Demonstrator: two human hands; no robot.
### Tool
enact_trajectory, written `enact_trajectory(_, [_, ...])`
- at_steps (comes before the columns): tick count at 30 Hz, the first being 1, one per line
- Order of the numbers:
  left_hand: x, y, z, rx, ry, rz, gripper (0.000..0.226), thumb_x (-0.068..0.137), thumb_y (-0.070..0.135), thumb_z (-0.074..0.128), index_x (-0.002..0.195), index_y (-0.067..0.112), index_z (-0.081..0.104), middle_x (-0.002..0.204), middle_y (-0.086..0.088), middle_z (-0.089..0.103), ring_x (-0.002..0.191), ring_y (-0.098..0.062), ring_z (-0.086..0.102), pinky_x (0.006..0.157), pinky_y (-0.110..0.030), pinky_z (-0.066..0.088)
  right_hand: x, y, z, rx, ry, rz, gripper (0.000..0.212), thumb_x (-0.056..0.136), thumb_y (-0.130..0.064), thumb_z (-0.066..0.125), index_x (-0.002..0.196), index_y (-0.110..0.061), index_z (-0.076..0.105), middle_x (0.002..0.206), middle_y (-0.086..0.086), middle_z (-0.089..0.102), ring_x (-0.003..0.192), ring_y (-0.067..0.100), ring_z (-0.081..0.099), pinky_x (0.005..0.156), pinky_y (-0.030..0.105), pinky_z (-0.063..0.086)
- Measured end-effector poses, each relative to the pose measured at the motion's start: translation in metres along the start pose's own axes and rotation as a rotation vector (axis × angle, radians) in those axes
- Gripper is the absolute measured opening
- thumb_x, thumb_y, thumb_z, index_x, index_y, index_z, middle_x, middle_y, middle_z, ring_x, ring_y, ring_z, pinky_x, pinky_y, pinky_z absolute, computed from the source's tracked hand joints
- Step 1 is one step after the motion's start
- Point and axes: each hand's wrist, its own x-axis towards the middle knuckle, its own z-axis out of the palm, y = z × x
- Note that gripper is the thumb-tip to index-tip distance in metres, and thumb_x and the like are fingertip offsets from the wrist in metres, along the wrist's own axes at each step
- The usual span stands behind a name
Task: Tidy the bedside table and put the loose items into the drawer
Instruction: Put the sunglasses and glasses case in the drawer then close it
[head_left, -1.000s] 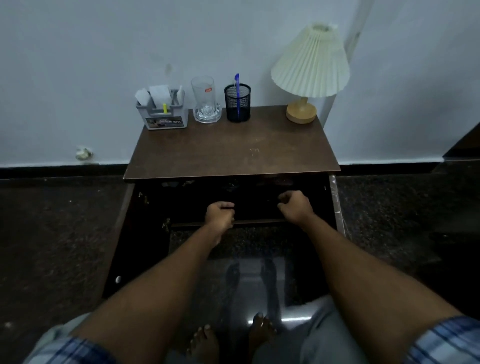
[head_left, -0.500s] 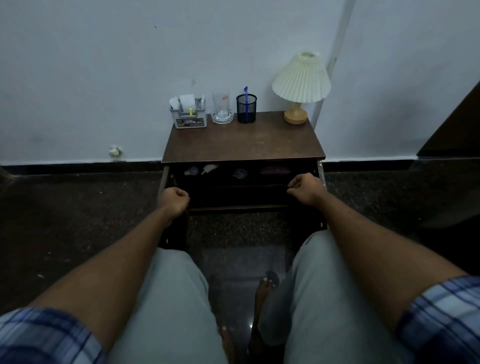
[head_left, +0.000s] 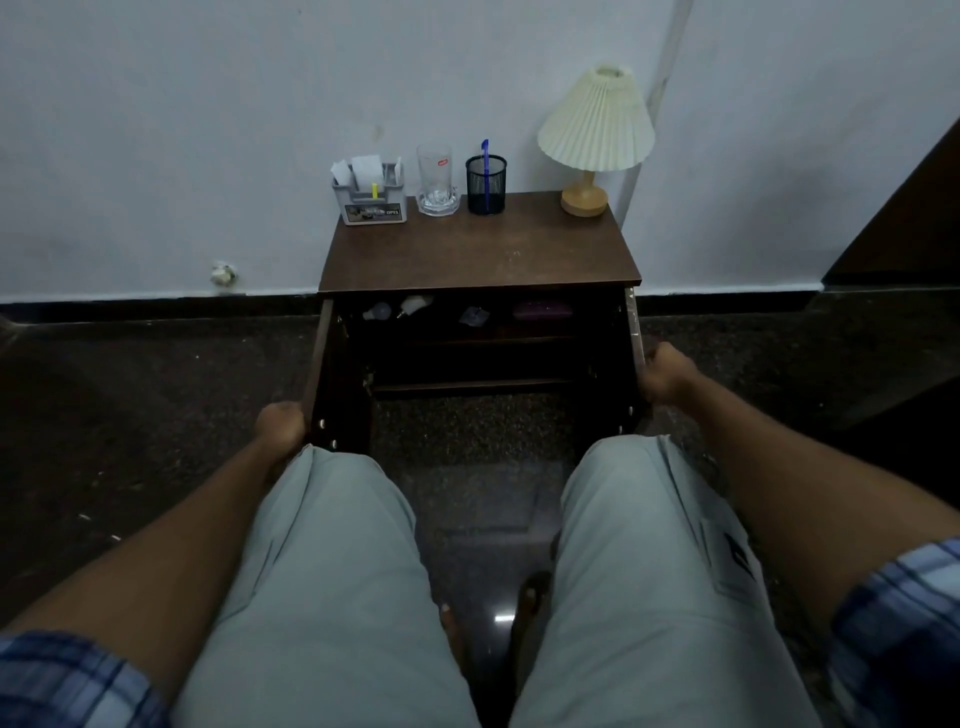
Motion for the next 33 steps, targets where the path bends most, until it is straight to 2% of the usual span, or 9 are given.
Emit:
enact_trajectory(4, [0.003,-0.003,0.001,-0.097,-0.118,0.064,0.027,0.097,-0.002,0.052,0.112,-0.008,0.073,0.115,-0.027,0.072,0.109,-0.043,0.068,0.097,-0.048,0.054,0.006,0.006,0.009,-0.023,-0.053,0.082,0.026,0.096,-0.002,0.056,0.07,-0.008,0.054,0.068,0.012,0.061,0.029,0.007,0.055,0.042,0.026,0.049])
enact_trajectory(9, [0.004,0.01,0.012,-0.17,-0.217,0.008,0.021,0.099,-0.006,0.051,0.107,-0.01,0.069,0.112,-0.028,0.069,0.094,-0.037,0.067,0.098,-0.055,0.054,0.006,0.008,0.014,0.0,-0.165,0.121,0.027,0.089,0.008,0.062,0.065,-0.001,0.057,0.033,-0.001,0.055,0.025,0.006,0.051,0.028,0.018,0.04])
enact_trajectory(11, [0.005,0.014,0.019,-0.191,-0.271,-0.015,0.018,0.1,-0.005,0.052,0.093,-0.008,0.068,0.099,-0.023,0.069,0.074,-0.026,0.072,0.079,-0.04,0.062,0.007,0.012,0.022,0.049,-0.203,0.102,0.016,0.087,0.015,0.061,0.071,0.013,0.063,0.051,0.015,0.066,0.042,0.02,0.063,0.04,0.026,0.05])
enact_trajectory(13, [0.006,0.016,0.026,-0.184,-0.322,-0.018,0.024,0.1,-0.004,0.053,0.08,-0.002,0.065,0.088,-0.019,0.066,0.057,-0.017,0.069,0.057,-0.024,0.061,0.008,0.014,0.029,0.085,-0.23,0.06,0.014,0.09,0.011,0.061,0.091,0.023,0.067,0.088,0.035,0.07,0.072,0.034,0.067,0.071,0.049,0.058])
enact_trajectory(15, [0.01,0.017,0.033,-0.131,-0.35,0.015,0.02,0.099,-0.001,0.057,0.082,-0.002,0.066,0.092,-0.02,0.066,0.065,-0.022,0.066,0.057,-0.023,0.059,0.011,0.01,0.034,0.108,-0.271,0.046,0.02,0.093,0.005,0.062,0.104,0.02,0.068,0.105,0.038,0.068,0.085,0.041,0.068,0.087,0.058,0.055])
enact_trajectory(18, [0.016,0.021,0.04,-0.018,-0.361,0.115,0.013,0.095,0.005,0.066,0.087,-0.003,0.072,0.09,-0.018,0.067,0.075,-0.025,0.062,0.064,-0.028,0.055,0.015,0.001,0.04,0.069,-0.336,0.009,0.022,0.096,0.003,0.059,0.111,0.014,0.069,0.093,0.024,0.071,0.063,0.027,0.071,0.066,0.038,0.063])
enact_trajectory(21, [0.021,0.03,0.049,0.03,-0.403,0.148,0.019,0.094,0.008,0.068,0.092,-0.01,0.074,0.085,-0.018,0.068,0.072,-0.024,0.061,0.067,-0.03,0.052,0.021,-0.009,0.045,0.062,-0.375,-0.019,0.019,0.096,0.004,0.06,0.108,0.015,0.069,0.081,0.014,0.067,0.036,0.009,0.062,0.034,0.02,0.047])
enact_trajectory(28, [0.026,0.067,0.082,-0.122,-0.551,0.073,0.021,0.097,0.006,0.065,0.077,-0.002,0.065,0.089,-0.014,0.07,0.083,-0.021,0.071,0.075,-0.03,0.063,0.037,-0.041,0.069,0.053,-0.528,-0.011,0.03,0.107,-0.022,0.05,0.12,0.0,0.066,0.097,0.006,0.061,0.062,0.02,0.06,0.032,0.016,0.04])
enact_trajectory(33, [0.039,0.093,0.114,-0.202,-0.543,0.025,0.012,0.097,0.01,0.066,0.093,0.0,0.066,0.098,-0.016,0.067,0.087,-0.023,0.068,0.066,-0.026,0.063,0.055,-0.066,0.093,0.123,-0.499,0.017,0.041,0.107,-0.033,0.047,0.122,0.002,0.065,0.1,0.016,0.062,0.061,0.024,0.056,0.036,0.02,0.039])
